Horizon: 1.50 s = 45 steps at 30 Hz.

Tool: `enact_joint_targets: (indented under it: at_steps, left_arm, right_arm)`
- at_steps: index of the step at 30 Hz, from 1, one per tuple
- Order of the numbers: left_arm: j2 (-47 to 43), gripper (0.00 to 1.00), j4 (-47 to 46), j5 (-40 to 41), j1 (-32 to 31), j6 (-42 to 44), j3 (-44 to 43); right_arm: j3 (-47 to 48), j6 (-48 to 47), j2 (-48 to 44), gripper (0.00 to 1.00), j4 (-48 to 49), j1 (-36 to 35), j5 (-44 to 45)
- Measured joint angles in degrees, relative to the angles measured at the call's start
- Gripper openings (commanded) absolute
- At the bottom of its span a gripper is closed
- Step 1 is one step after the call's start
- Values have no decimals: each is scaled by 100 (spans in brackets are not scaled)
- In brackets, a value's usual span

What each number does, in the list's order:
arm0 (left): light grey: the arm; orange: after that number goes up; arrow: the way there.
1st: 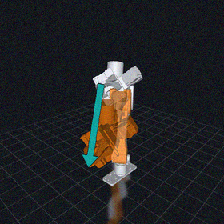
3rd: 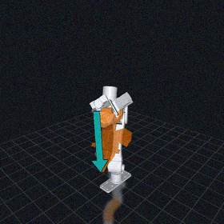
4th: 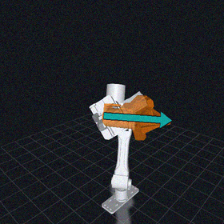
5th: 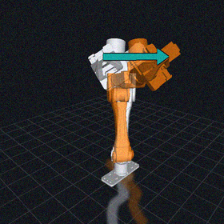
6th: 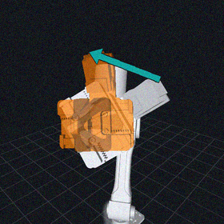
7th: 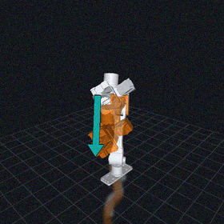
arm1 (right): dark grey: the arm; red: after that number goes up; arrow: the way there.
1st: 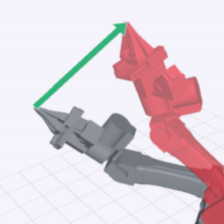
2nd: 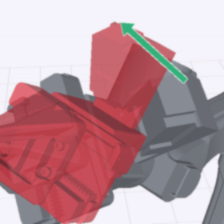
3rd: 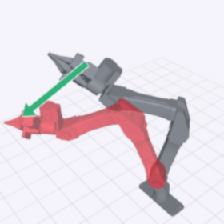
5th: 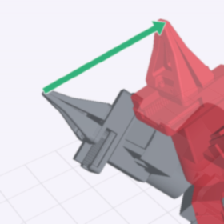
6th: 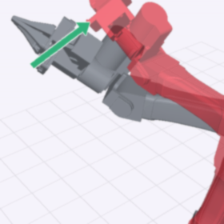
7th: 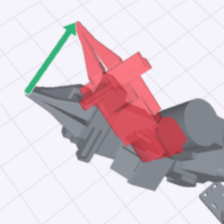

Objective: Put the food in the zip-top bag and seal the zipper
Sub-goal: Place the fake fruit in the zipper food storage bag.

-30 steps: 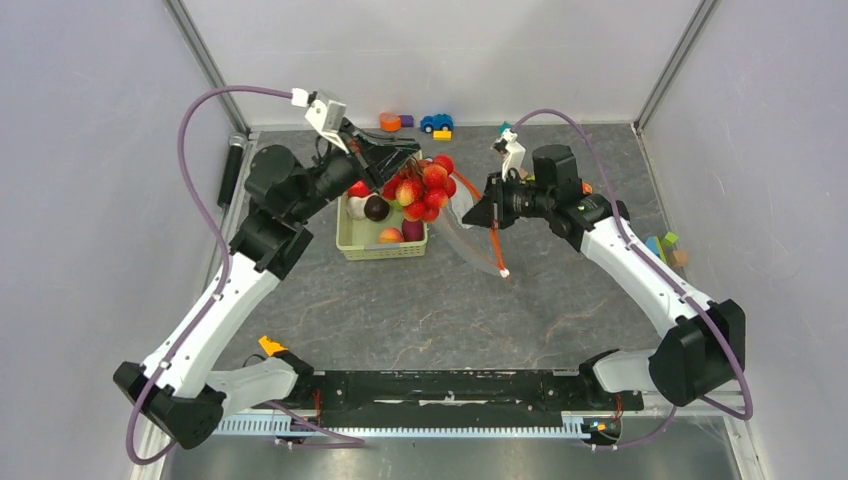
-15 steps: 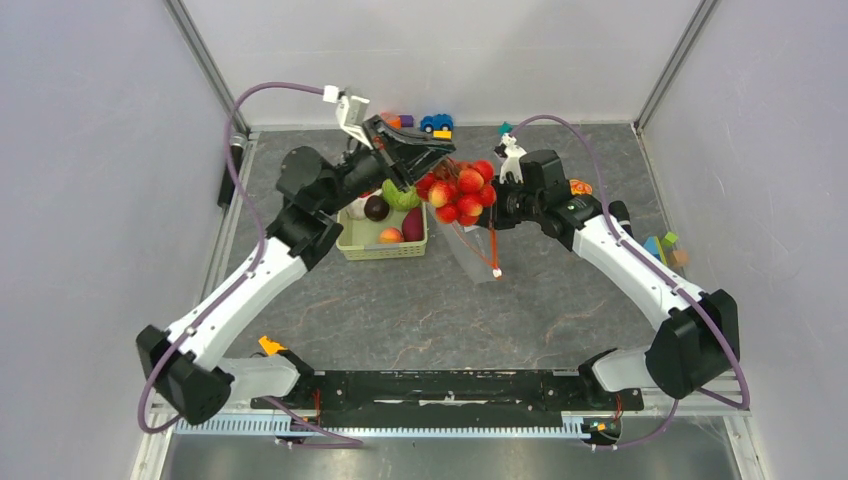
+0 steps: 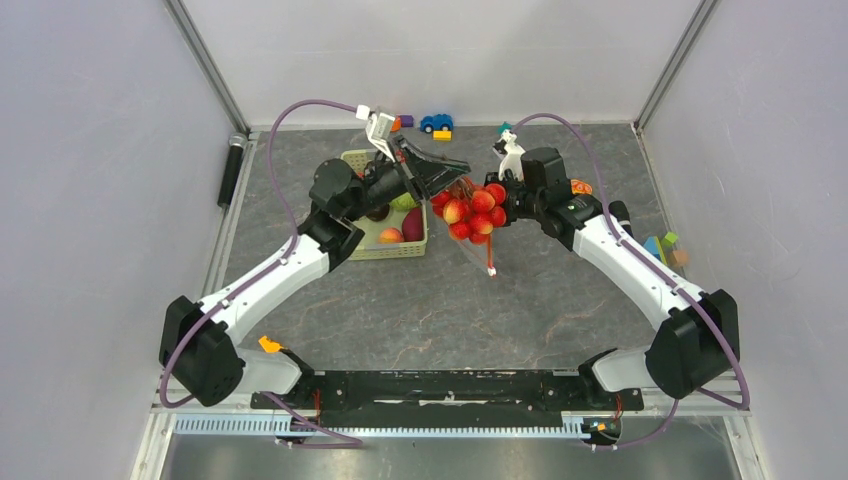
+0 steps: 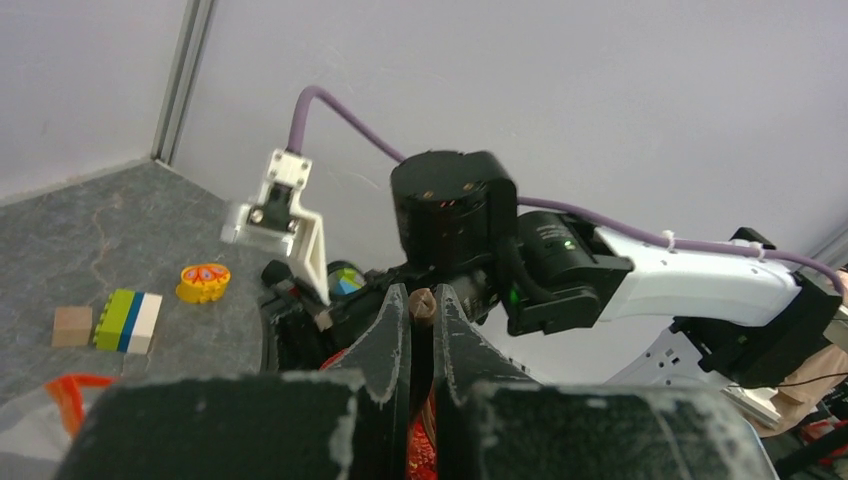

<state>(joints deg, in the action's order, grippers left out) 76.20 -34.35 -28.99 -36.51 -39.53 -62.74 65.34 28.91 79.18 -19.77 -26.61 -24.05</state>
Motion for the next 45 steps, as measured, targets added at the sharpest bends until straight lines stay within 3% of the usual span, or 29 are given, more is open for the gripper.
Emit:
enact_joint_targets:
  at_steps: [9,18,30,45]
  left_arm:
    - [-153,2,155,396,0,190,798]
    - [-772,2,1187,1714,0,898,1067]
    - [-796,2,2024,2662,-42,1464,1067]
    - [-428,2,2625,3803,-579,1998,636]
  right_arm:
    - [-9,192,-2,0,267,4,-459]
    - [-11,240,-4,0,343,15,-730]
    - [-11,258,-4,0,343,42,-857]
    - [-9,85,-4,0,343,42,-1169]
